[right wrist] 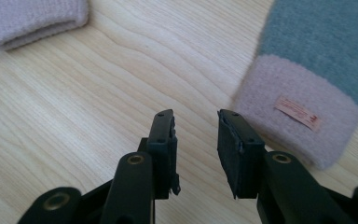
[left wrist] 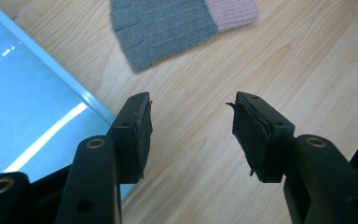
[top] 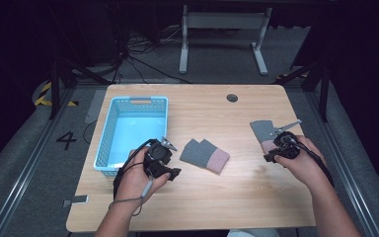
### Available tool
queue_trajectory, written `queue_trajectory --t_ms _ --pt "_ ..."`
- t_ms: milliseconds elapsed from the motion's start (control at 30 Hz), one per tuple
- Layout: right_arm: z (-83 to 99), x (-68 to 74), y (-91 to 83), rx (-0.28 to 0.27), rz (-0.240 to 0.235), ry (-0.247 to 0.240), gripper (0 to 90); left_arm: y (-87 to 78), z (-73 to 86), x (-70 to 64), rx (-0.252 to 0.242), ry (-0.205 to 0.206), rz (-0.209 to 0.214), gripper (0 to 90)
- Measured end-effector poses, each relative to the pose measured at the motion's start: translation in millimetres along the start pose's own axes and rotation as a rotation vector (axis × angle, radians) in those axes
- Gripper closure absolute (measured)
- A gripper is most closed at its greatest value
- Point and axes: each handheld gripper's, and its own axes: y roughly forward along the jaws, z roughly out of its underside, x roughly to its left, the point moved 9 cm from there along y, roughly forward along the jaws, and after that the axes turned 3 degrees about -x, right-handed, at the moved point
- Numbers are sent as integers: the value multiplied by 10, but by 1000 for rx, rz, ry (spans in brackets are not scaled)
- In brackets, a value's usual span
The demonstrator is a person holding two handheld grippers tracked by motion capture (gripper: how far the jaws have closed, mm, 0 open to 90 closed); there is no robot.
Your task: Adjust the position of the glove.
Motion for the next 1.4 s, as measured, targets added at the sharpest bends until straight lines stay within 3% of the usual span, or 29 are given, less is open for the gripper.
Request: queue_trajectory --t_ms 133,300,633,733,1067,1133,1400 --pt "-22 58 21 -11 -32 8 648 -23 6 29 2 -5 3 481" --pt "-53 49 22 -30 -7 8 611 -47 8 52 1 -5 11 481" --pt "-73 148 74 -29 -66 5 616 -81 0 19 2 -10 26 479" --pt "-150 283 101 -27 -109 -18 609 -85 10 -10 14 1 42 477" --pt "-343 507 54 -58 -148 -71 587 -106 5 -42 10 4 57 452" --pt "-392 598 46 -71 -192 -74 588 -111 8 -57 12 4 66 452" --pt "-577 793 68 -66 -215 -125 578 -131 -13 -59 -4 9 63 451"
